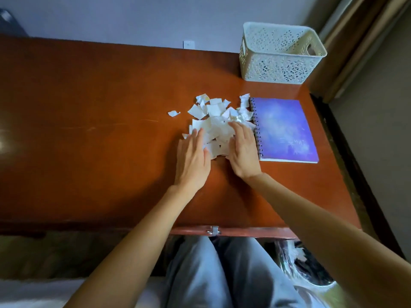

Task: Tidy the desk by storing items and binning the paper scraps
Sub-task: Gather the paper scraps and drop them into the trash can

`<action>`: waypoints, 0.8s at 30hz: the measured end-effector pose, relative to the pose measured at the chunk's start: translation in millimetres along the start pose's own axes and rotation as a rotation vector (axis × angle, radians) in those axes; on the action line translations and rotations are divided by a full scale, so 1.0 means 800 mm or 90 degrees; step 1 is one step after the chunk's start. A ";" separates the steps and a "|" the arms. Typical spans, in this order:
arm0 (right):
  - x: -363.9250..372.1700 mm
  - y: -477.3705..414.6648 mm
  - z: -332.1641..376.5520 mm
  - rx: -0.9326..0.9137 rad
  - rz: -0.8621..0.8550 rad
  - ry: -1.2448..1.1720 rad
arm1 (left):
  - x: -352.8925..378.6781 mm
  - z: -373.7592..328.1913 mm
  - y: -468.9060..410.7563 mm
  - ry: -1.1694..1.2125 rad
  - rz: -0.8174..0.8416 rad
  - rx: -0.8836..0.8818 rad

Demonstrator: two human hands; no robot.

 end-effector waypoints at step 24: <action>-0.042 -0.030 -0.044 0.077 0.199 -0.019 | -0.028 -0.008 -0.058 0.005 0.080 -0.001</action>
Point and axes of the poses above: each hand's wrist, its own y-axis away from the middle knuckle, its own x-axis out of the palm, z = x × y, the point moved 1 cm from there along -y, towards the middle knuckle, and after that the axes turned 3 degrees about -x, right-handed, at the moved point
